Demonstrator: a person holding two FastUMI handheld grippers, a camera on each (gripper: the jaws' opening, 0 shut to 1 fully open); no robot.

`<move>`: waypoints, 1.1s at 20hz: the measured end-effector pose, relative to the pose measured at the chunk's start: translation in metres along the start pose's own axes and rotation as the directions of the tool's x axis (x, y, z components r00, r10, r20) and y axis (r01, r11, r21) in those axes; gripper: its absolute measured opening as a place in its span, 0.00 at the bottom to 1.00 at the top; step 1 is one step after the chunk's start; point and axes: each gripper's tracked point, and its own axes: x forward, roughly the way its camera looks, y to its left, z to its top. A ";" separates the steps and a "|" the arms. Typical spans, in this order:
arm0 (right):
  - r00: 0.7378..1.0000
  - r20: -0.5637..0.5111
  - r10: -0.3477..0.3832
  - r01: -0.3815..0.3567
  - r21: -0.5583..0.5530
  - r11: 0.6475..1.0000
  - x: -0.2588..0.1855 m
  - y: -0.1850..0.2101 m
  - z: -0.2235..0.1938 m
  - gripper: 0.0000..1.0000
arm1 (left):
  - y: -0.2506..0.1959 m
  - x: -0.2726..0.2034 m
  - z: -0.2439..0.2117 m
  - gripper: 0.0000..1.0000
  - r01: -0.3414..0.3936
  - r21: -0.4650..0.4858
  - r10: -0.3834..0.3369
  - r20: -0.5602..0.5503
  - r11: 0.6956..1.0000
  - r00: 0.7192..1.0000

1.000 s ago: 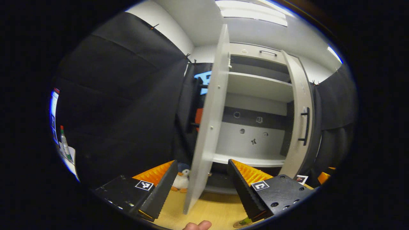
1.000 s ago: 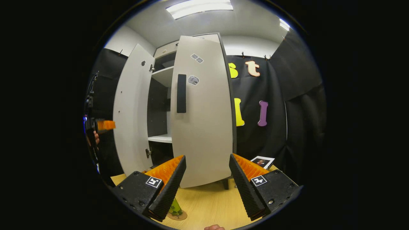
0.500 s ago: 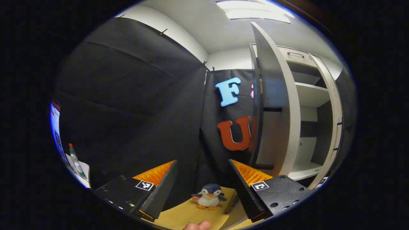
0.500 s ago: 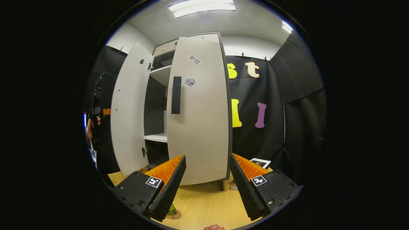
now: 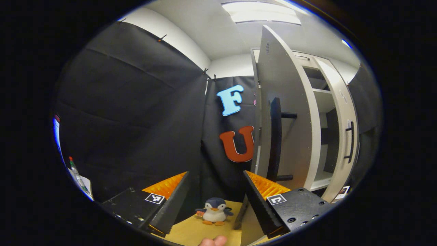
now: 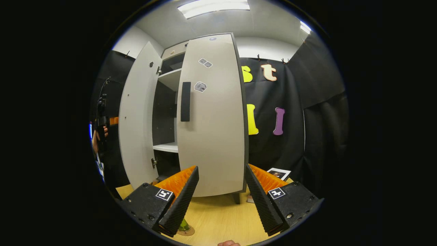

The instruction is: Grasp the bottle in the cabinet with the left hand and place it on the coaster, then close the right door with the right hand and the left door with the left hand.

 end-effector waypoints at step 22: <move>0.997 0.015 -0.078 0.078 0.036 0.996 -0.018 -0.016 0.013 0.83 | -0.118 -0.040 -0.037 0.95 0.280 -0.010 -0.280 -0.025 0.960 0.960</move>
